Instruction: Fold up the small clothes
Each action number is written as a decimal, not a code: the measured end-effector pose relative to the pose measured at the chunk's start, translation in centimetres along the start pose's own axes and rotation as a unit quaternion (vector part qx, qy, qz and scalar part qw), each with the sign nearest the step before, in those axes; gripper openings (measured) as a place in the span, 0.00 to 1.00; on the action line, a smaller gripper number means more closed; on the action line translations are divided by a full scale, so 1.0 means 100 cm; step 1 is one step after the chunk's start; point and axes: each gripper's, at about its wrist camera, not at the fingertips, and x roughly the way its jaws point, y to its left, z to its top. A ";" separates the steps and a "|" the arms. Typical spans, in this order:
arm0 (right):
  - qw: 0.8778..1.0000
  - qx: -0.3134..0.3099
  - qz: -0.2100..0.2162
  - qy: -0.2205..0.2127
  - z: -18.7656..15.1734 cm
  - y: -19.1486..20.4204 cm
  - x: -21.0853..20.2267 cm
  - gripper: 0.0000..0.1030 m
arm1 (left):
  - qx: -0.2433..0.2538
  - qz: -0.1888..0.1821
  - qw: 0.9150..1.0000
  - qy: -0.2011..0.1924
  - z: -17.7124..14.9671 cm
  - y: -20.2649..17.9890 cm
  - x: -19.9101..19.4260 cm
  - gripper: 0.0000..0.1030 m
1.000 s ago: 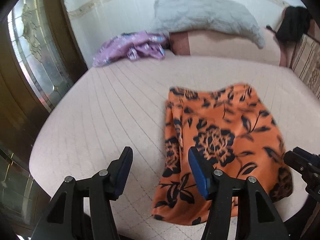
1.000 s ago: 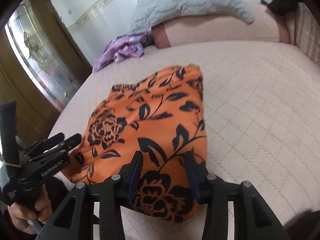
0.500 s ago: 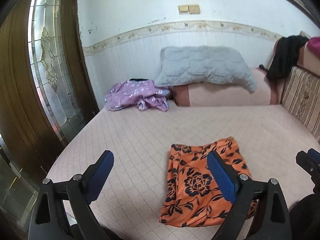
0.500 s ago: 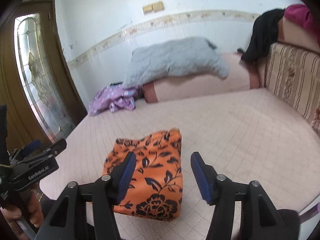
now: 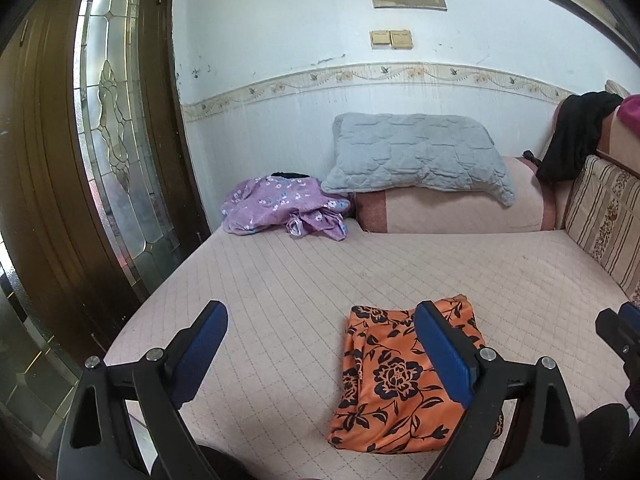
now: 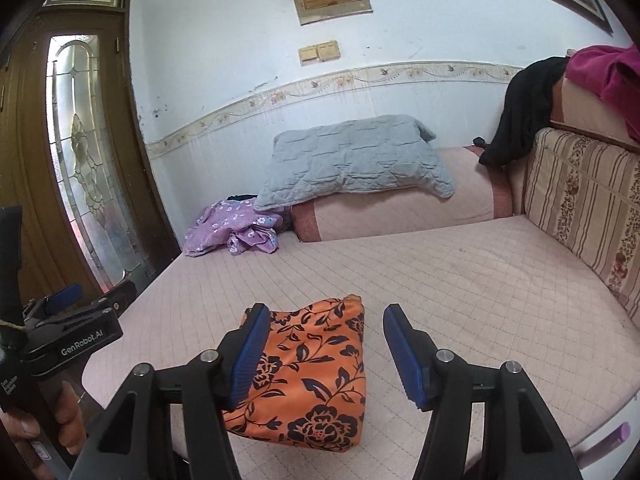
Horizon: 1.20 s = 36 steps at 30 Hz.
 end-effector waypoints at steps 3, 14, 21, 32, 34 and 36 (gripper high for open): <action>1.000 0.001 0.006 0.002 0.000 0.003 0.002 0.61 | 0.002 0.006 1.000 -0.012 0.002 0.002 -0.006 0.92; 0.999 -0.037 0.006 -0.013 0.000 0.025 -0.009 0.61 | -0.003 -0.004 1.000 -0.009 0.007 0.007 -0.013 0.92; 0.999 -0.047 0.005 -0.024 0.004 0.030 -0.014 0.61 | -0.003 -0.011 1.000 -0.014 0.010 0.008 -0.020 0.92; 0.999 -0.042 -0.001 -0.028 0.005 0.028 -0.017 0.61 | -0.001 -0.020 1.000 -0.022 0.012 0.009 -0.031 0.92; 0.999 -0.042 -0.001 -0.029 0.005 0.029 -0.018 0.61 | 0.001 -0.022 1.000 -0.023 0.012 0.009 -0.032 0.92; 0.999 -0.042 -0.002 -0.032 0.005 0.030 -0.019 0.61 | 0.001 -0.024 0.999 -0.023 0.012 0.009 -0.033 0.92</action>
